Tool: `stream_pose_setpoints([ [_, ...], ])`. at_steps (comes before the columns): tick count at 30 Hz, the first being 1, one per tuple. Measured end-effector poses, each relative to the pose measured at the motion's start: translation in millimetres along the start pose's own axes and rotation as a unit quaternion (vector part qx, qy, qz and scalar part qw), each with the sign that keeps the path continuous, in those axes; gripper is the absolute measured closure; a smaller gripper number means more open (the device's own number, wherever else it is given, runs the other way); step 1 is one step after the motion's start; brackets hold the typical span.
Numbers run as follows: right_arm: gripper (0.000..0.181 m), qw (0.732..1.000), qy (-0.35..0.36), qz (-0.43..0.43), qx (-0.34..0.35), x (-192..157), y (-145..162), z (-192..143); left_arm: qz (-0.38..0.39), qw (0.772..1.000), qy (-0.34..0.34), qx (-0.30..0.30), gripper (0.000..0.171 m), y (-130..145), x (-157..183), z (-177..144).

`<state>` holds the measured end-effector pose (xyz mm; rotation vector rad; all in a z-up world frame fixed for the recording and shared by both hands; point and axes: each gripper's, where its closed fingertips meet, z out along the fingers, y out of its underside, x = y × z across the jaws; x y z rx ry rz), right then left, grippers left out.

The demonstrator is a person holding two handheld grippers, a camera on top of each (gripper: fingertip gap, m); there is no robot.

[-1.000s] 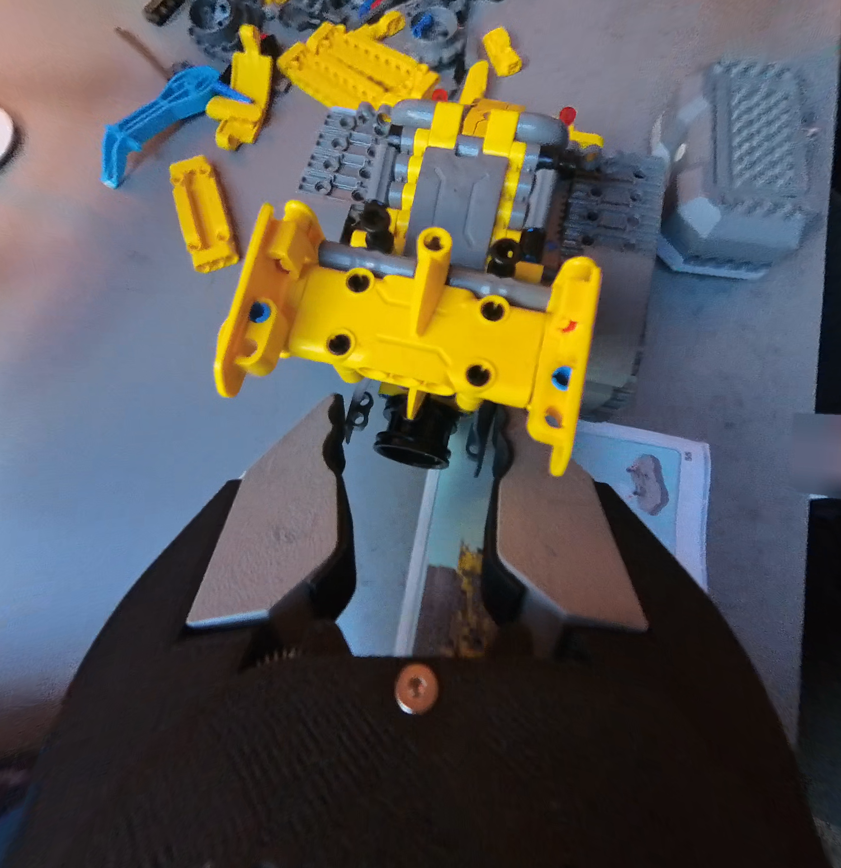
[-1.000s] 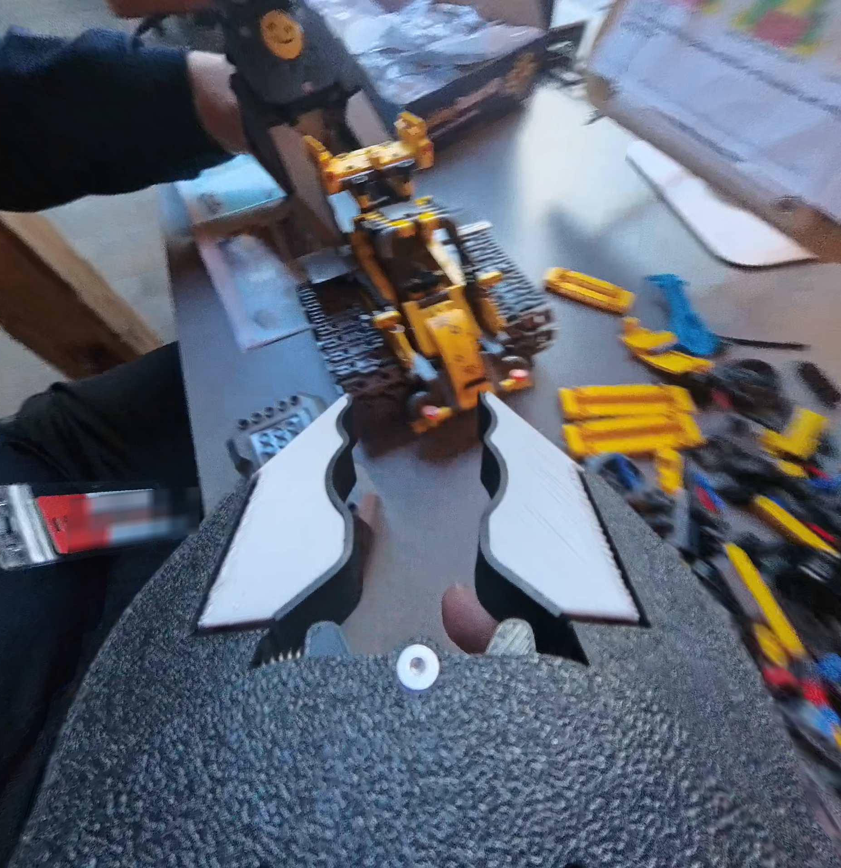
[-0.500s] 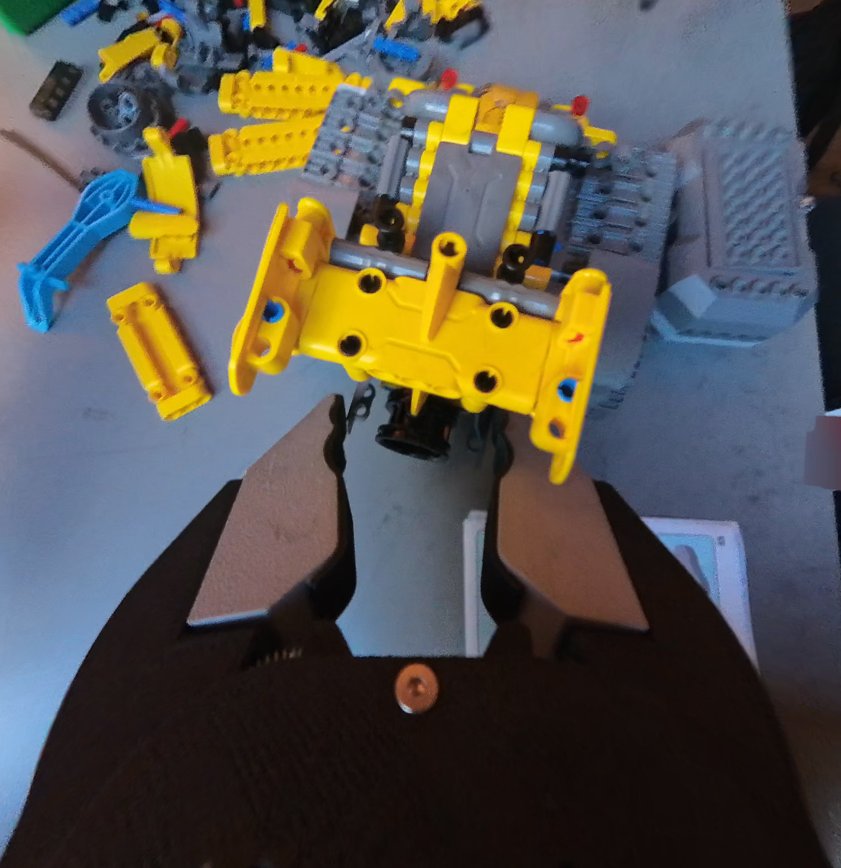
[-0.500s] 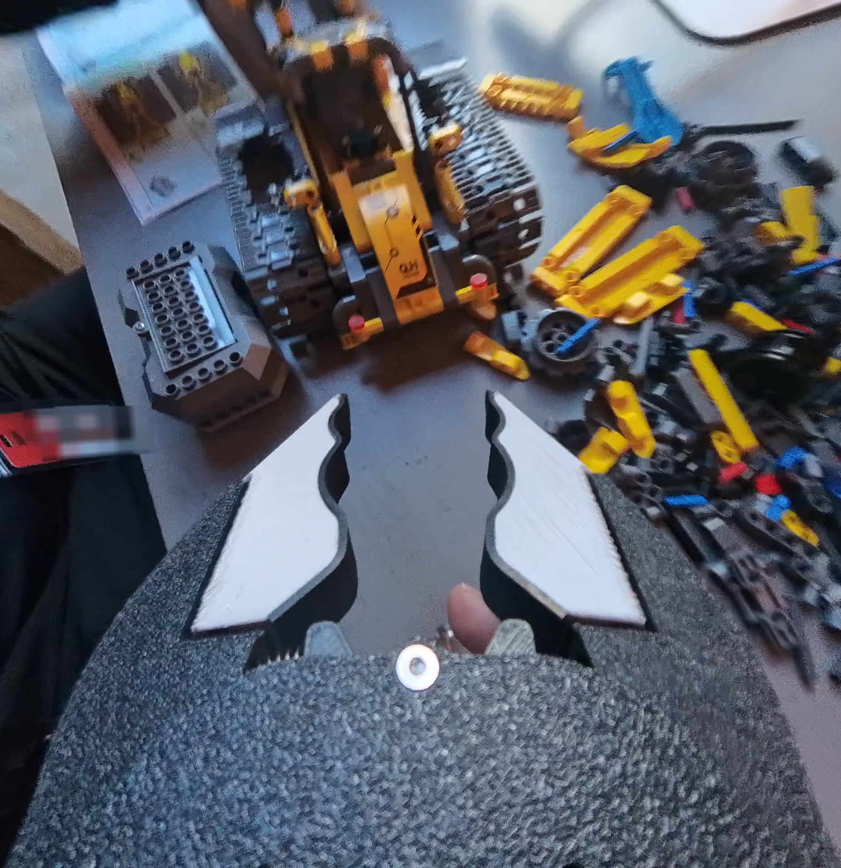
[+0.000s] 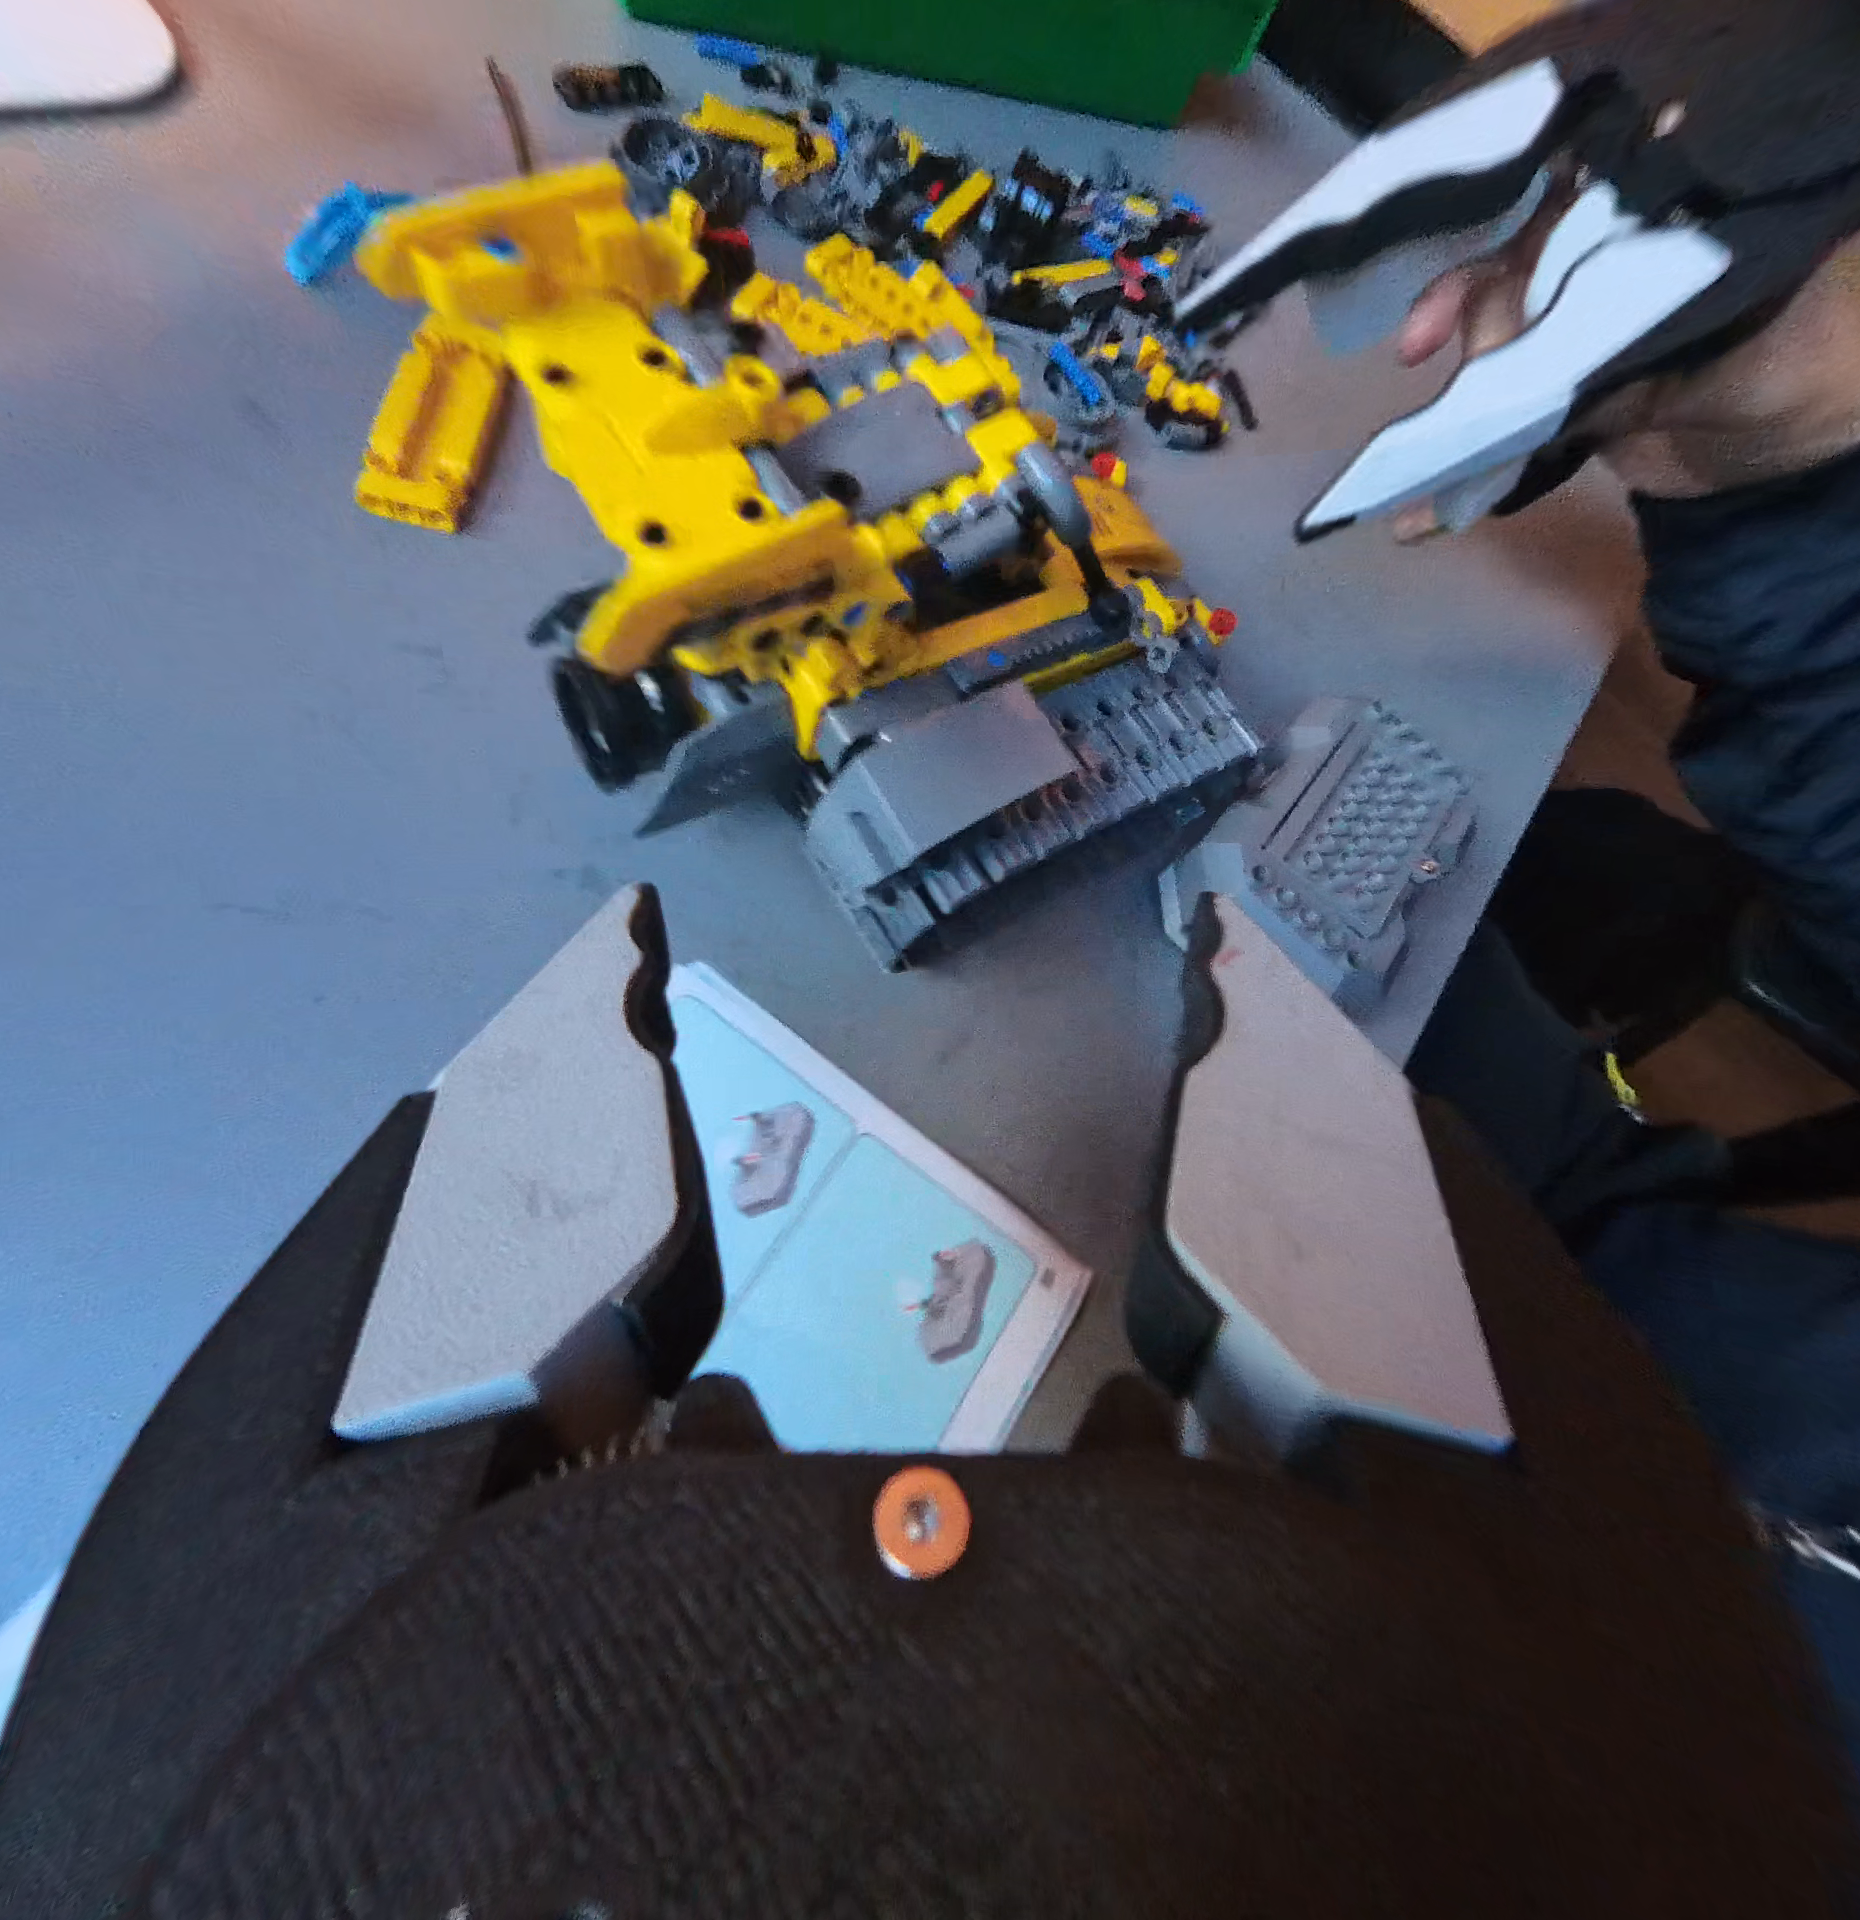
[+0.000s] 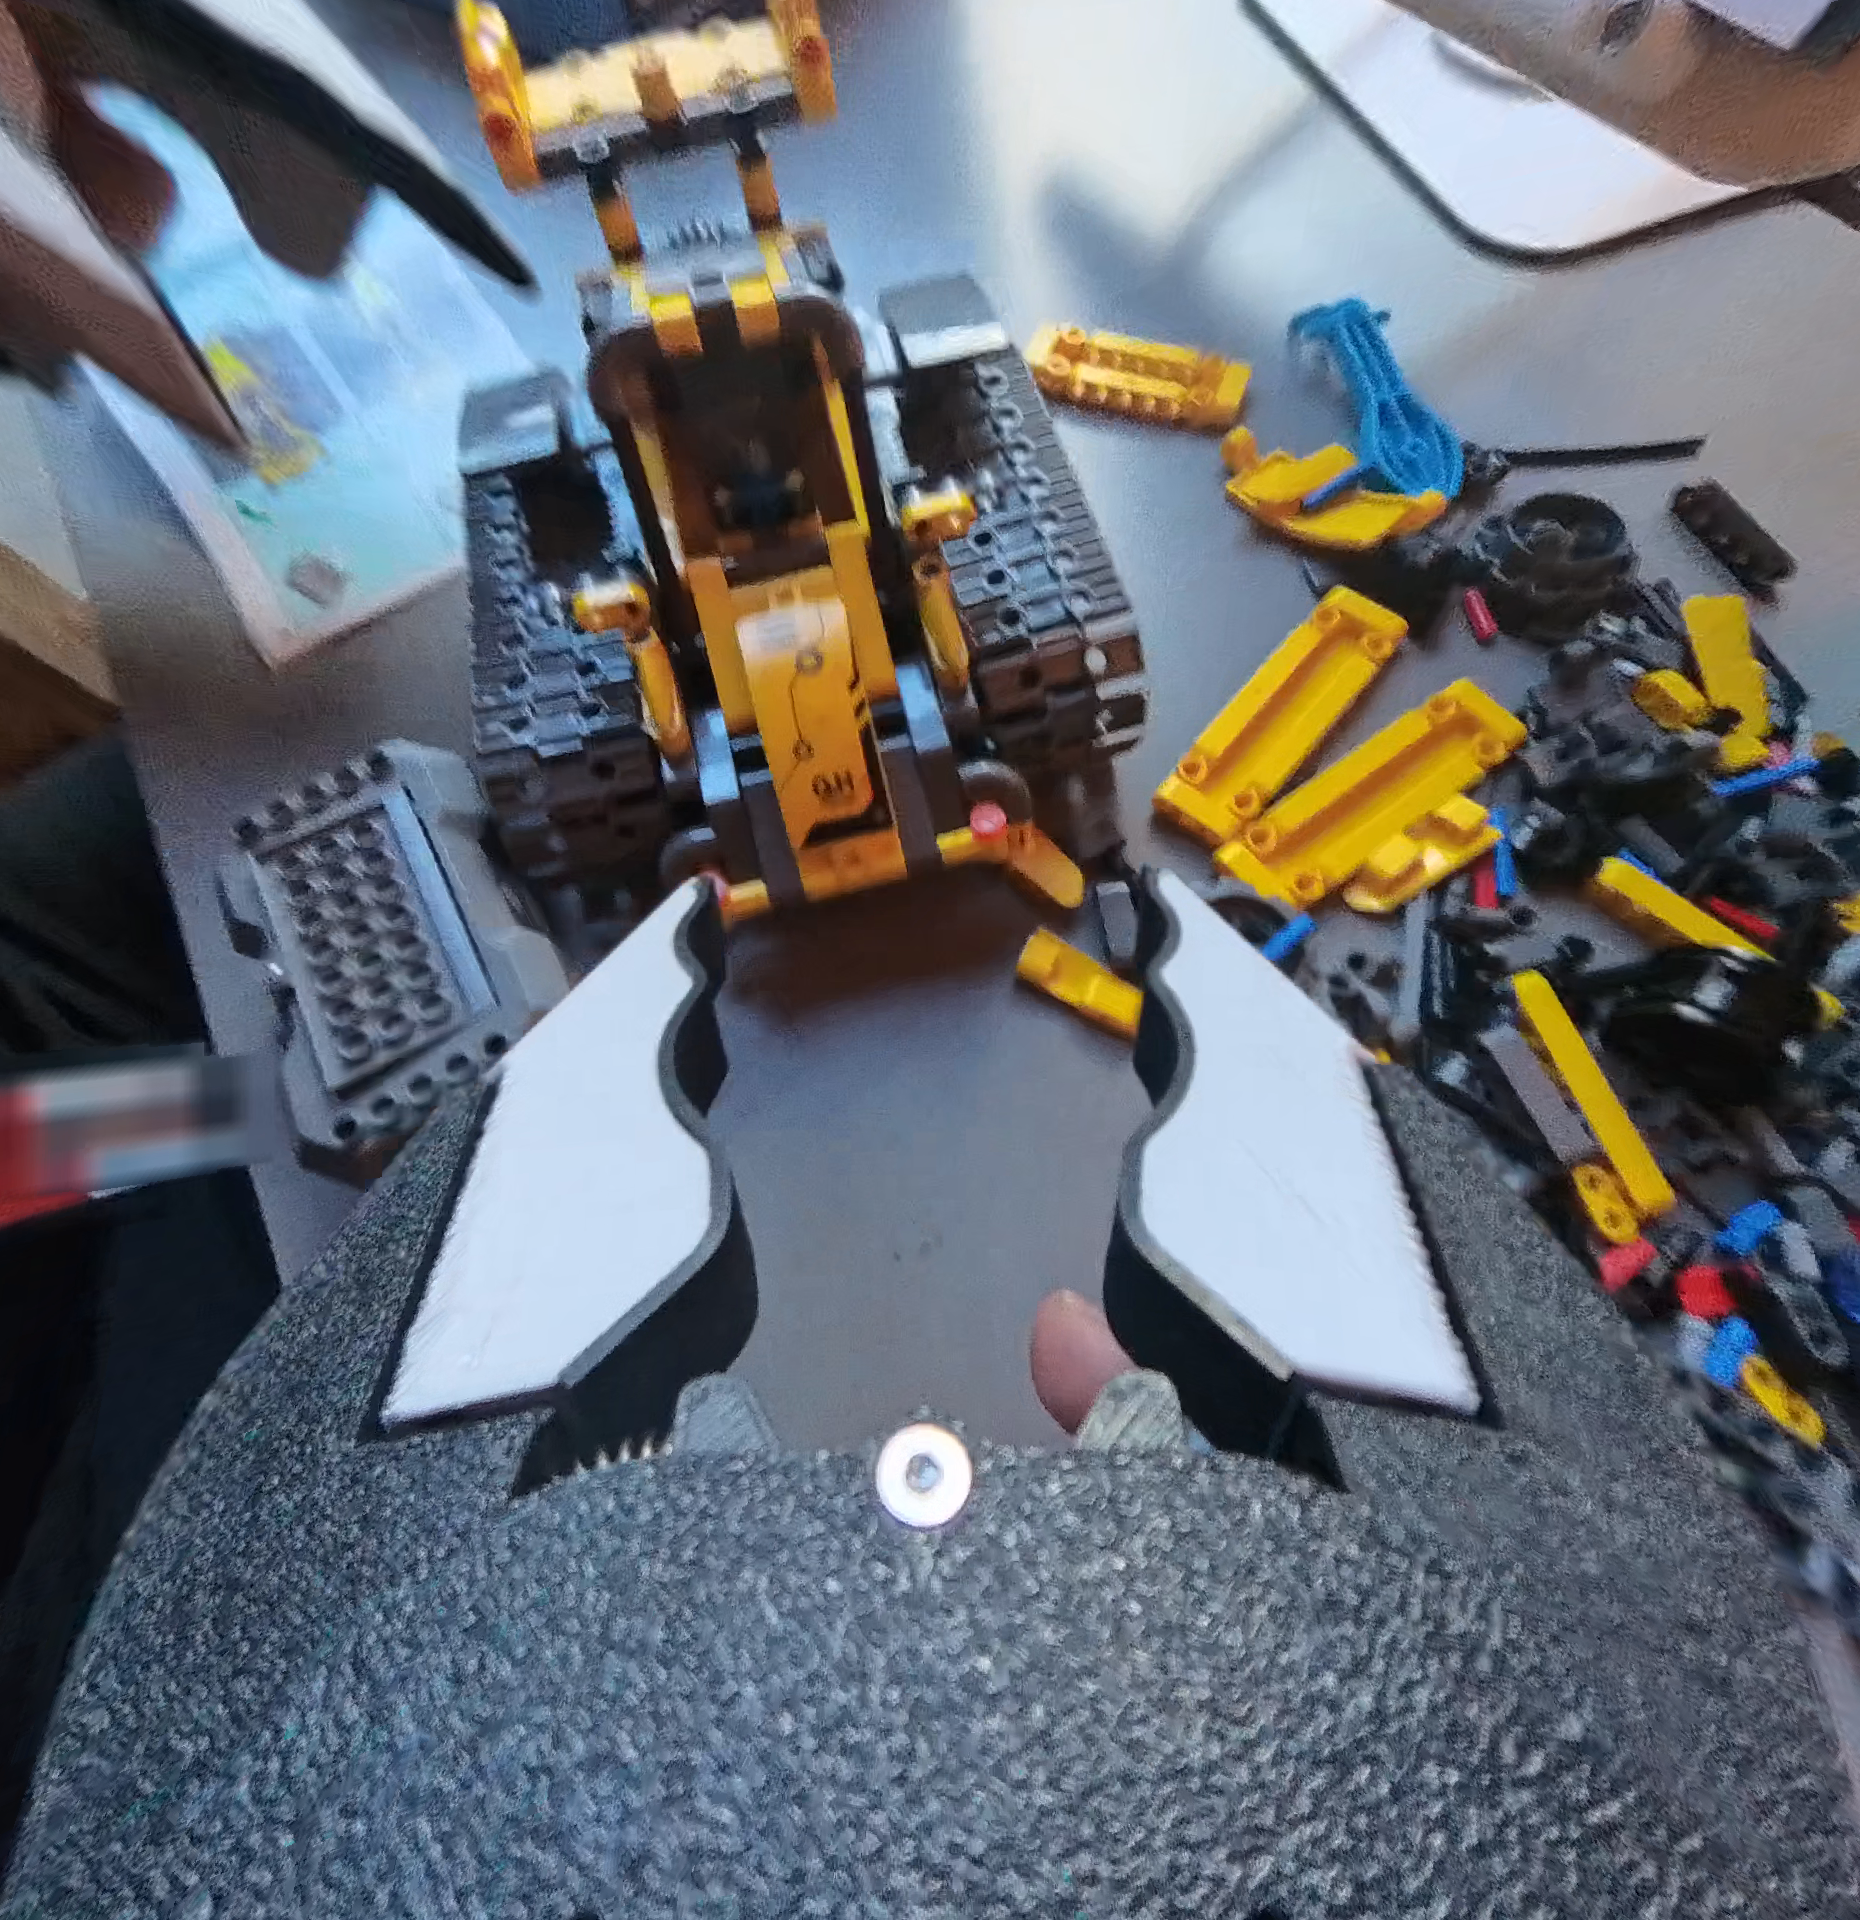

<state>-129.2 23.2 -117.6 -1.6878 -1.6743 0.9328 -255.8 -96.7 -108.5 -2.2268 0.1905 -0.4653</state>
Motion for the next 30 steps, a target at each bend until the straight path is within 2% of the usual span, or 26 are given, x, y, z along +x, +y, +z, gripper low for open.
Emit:
stream_pose_setpoints([
  [4,0.099,0.997,-0.047,-0.043,-0.039,-8.1,-7.2,28.7,0.06,0.992,-0.099,-0.047,0.082,22.1,-6.3,31.5],
  [7,0.103,0.99,-0.099,-0.052,-0.084,-22.5,-2.2,43.9,0.138,0.961,-0.224,-0.084,0.102,26.9,-39.8,28.0],
  [11,0.106,0.988,-0.084,-0.089,-0.099,-36.4,-5.3,50.7,0.141,0.953,-0.256,-0.083,0.099,25.3,-61.2,15.4],
  [13,0.108,0.985,-0.099,-0.104,-0.098,-50.0,-6.3,54.4,0.123,0.95,-0.274,-0.08,0.108,25.2,-78.7,6.4],
  [15,0.121,0.979,-0.125,-0.125,-0.098,-68.3,-7.9,57.0,0.115,0.944,-0.301,-0.073,0.114,21.4,-99.7,-4.6],
  [16,0.121,0.975,-0.138,-0.144,-0.103,-76.6,-8.5,57.8,0.107,0.944,-0.305,-0.066,0.116,19.0,-108.0,-8.1],
  [19,0.121,0.961,-0.158,-0.206,-0.099,-85.5,-28.1,48.2,0.073,0.946,-0.31,-0.054,0.105,13.6,-134.0,-14.6],
  [22,0.121,0.961,-0.137,-0.221,-0.094,-54.1,-64.4,34.6,0.009,0.954,-0.296,-0.038,0.102,9.0,-137.8,-25.6],
  [26,0.099,0.96,-0.085,-0.227,-0.138,-1.2,-88.5,52.3,-0.036,0.968,-0.246,0.025,0.087,-4.9,-96.9,-41.0],
  [30,0.083,0.955,-0.019,-0.267,-0.129,20.9,-113.0,89.8,-0.036,0.974,-0.218,0.052,0.082,-23.1,-65.3,-36.5],
])
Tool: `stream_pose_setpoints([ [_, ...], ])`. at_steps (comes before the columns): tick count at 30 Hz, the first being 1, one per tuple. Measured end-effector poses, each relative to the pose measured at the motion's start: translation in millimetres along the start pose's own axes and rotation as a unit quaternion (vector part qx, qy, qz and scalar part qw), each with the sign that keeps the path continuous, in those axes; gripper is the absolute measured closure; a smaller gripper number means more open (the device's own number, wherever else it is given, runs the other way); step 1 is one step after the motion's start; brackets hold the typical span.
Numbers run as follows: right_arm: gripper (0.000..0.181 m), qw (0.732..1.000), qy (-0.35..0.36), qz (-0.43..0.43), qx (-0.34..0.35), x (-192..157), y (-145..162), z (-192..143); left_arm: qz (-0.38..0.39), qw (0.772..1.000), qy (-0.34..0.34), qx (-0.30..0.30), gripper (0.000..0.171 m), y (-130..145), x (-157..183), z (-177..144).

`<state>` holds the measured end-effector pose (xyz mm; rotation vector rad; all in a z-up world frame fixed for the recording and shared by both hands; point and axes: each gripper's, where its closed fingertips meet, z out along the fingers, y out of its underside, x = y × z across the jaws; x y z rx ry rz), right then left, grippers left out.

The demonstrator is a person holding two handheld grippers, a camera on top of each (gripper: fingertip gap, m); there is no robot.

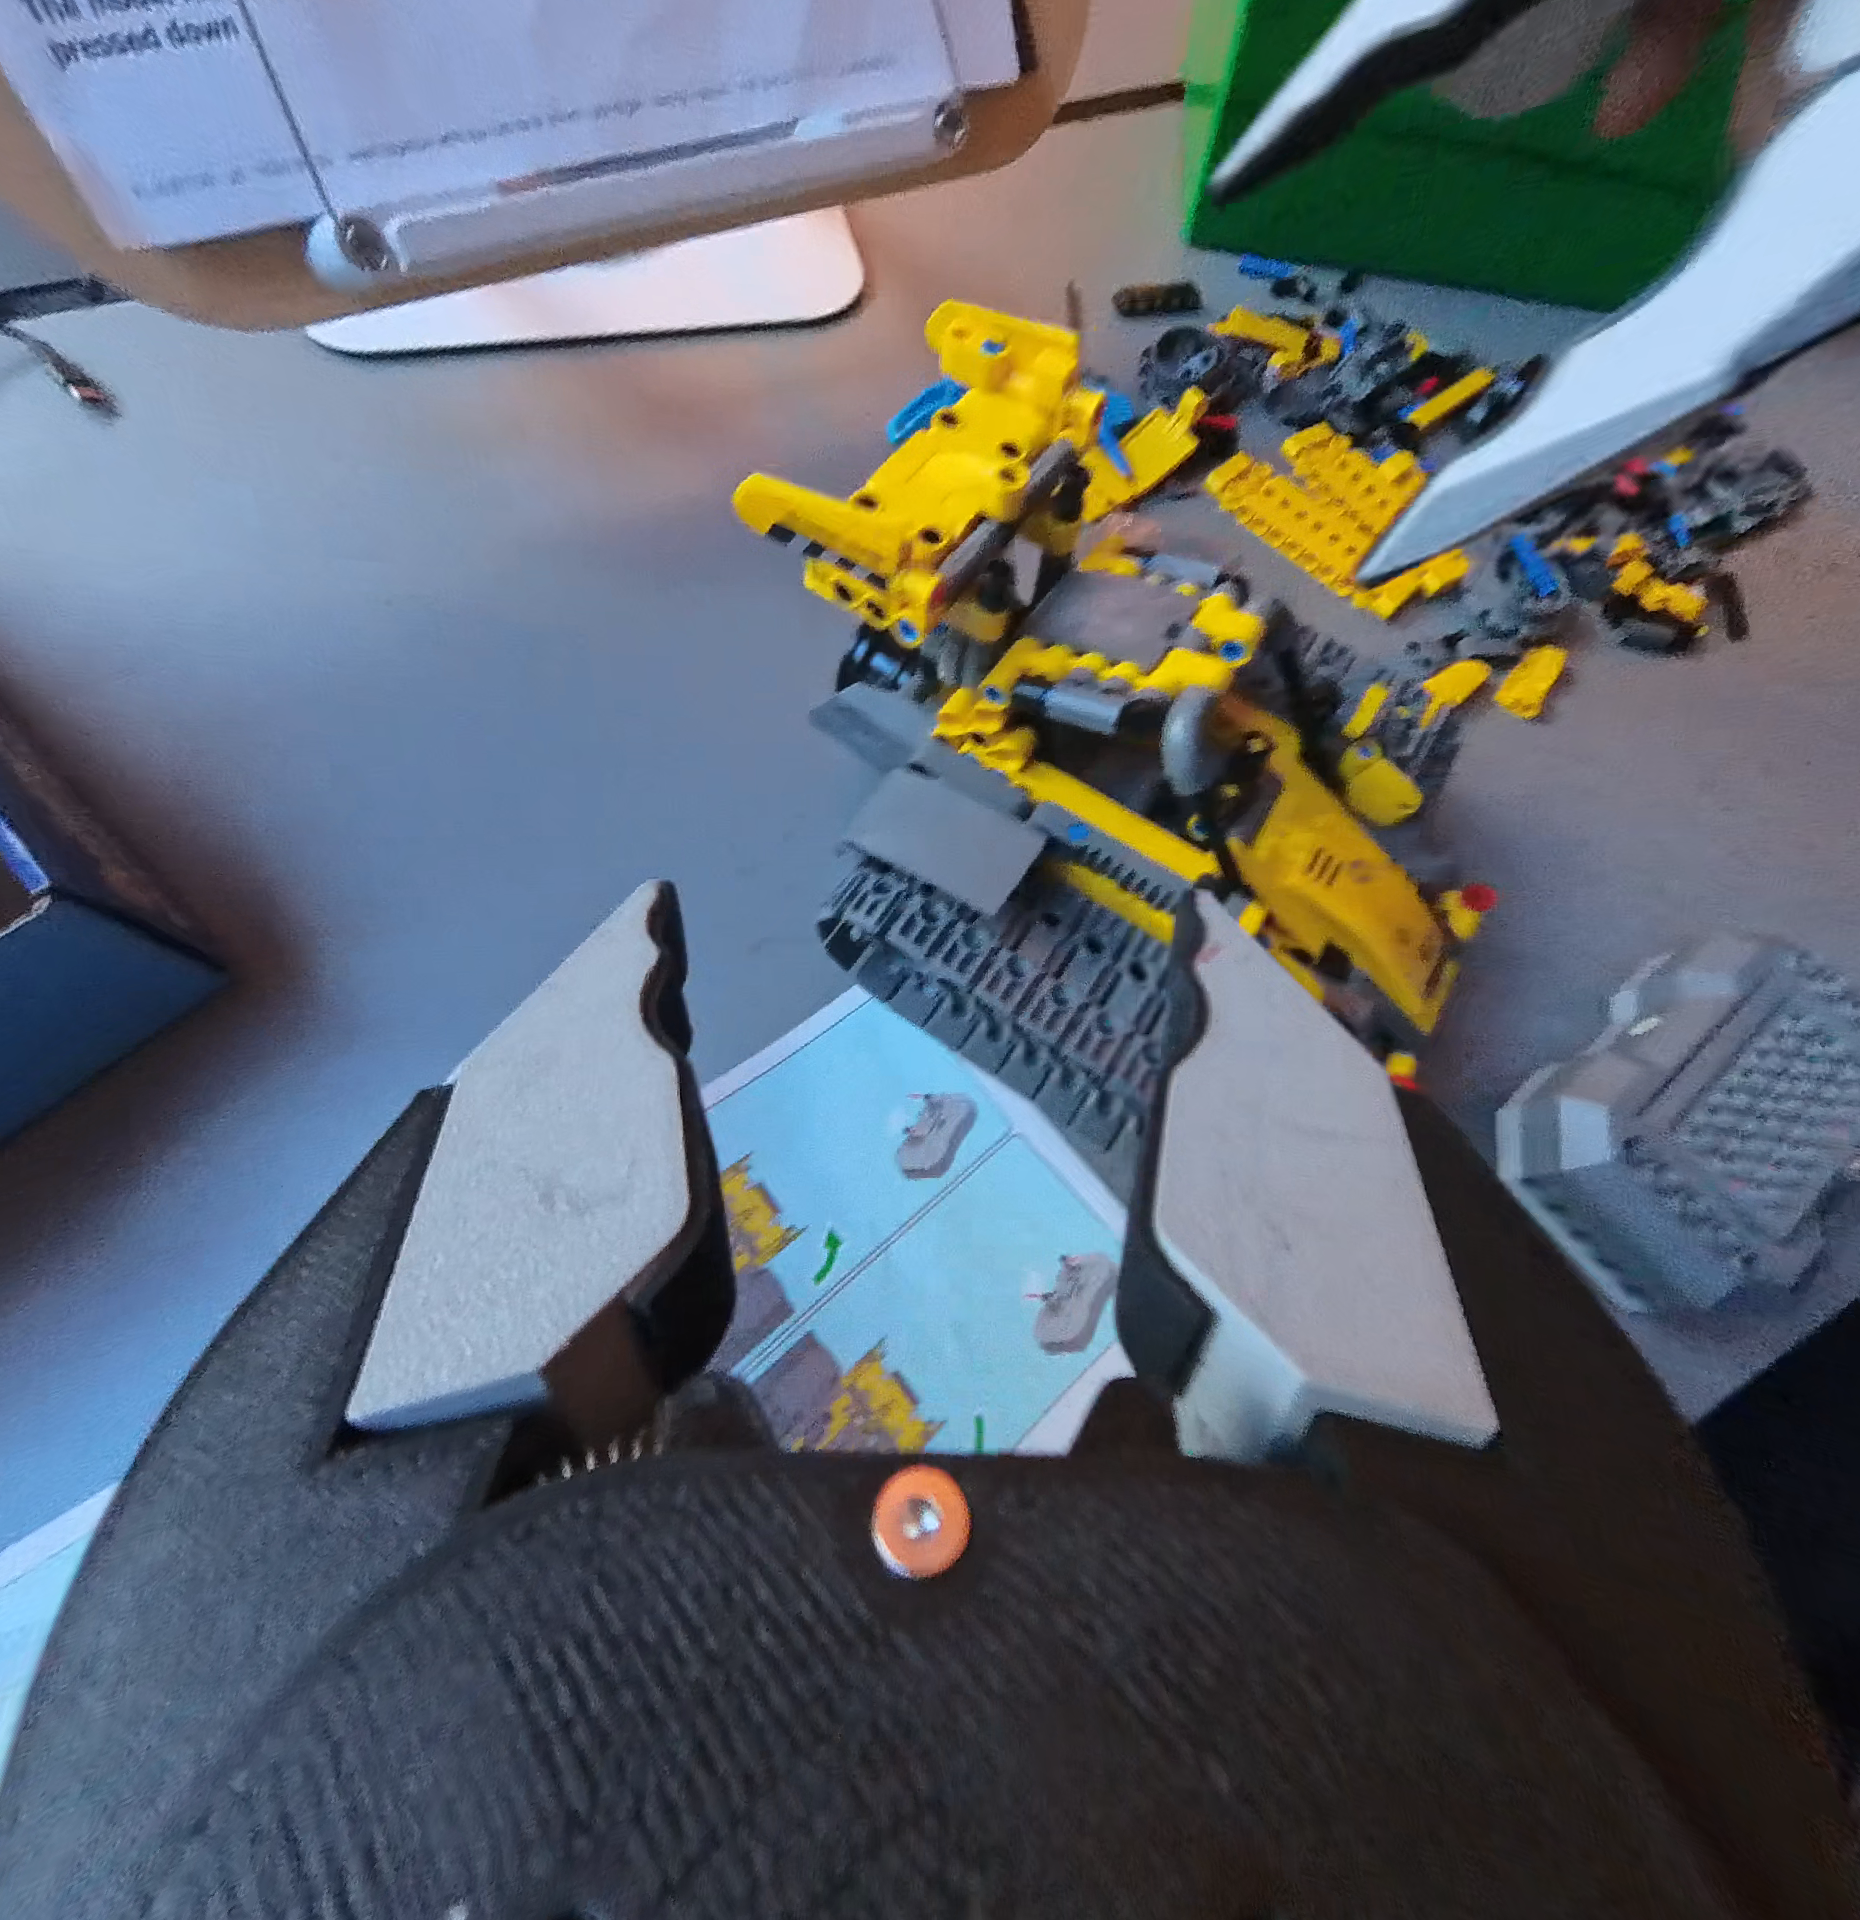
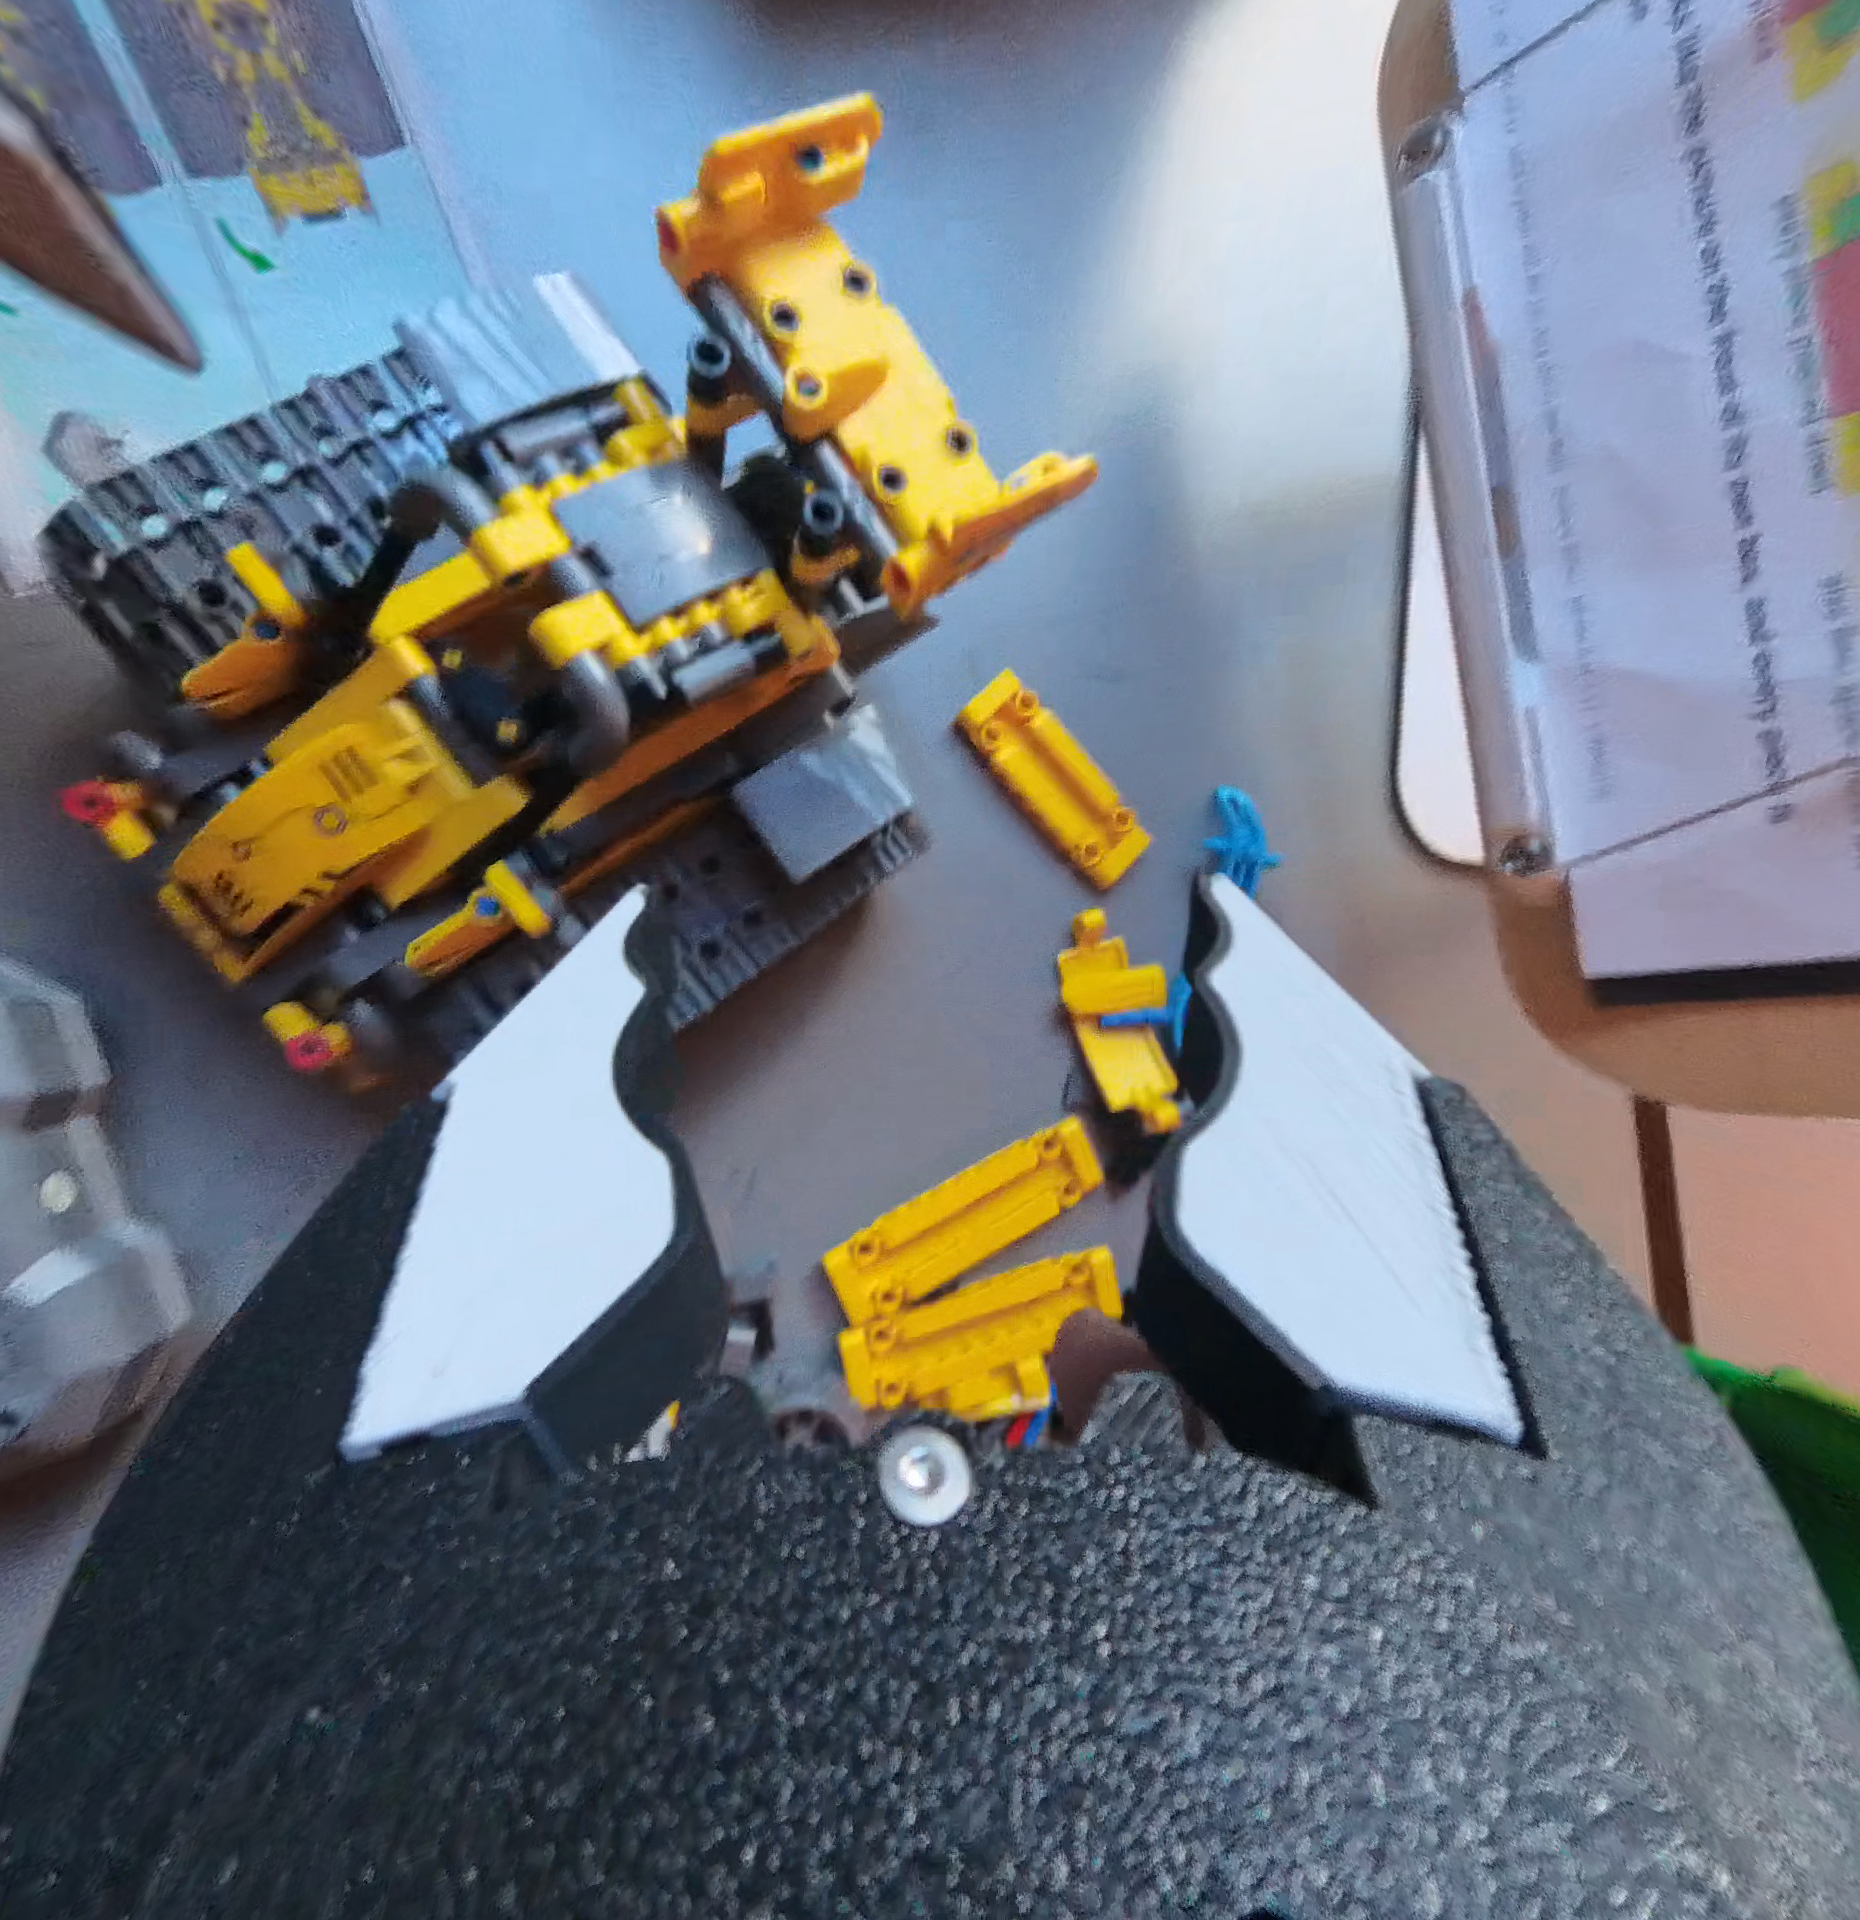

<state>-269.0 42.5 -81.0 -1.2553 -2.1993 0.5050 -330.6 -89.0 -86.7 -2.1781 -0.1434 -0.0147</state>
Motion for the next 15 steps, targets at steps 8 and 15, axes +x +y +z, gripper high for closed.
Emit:
stream_pose_setpoints([
  [8,0.078,0.998,0.048,-0.025,0.021,-13.1,-5.7,1.6,-0.062,0.997,0.043,0.033,0.08,9.6,46.5,-2.9],
  [15,0.083,0.987,-0.09,0.123,0.051,-63.6,24.3,-14.9,-0.012,0.997,0.069,-0.027,0.082,56.7,73.7,3.3],
])
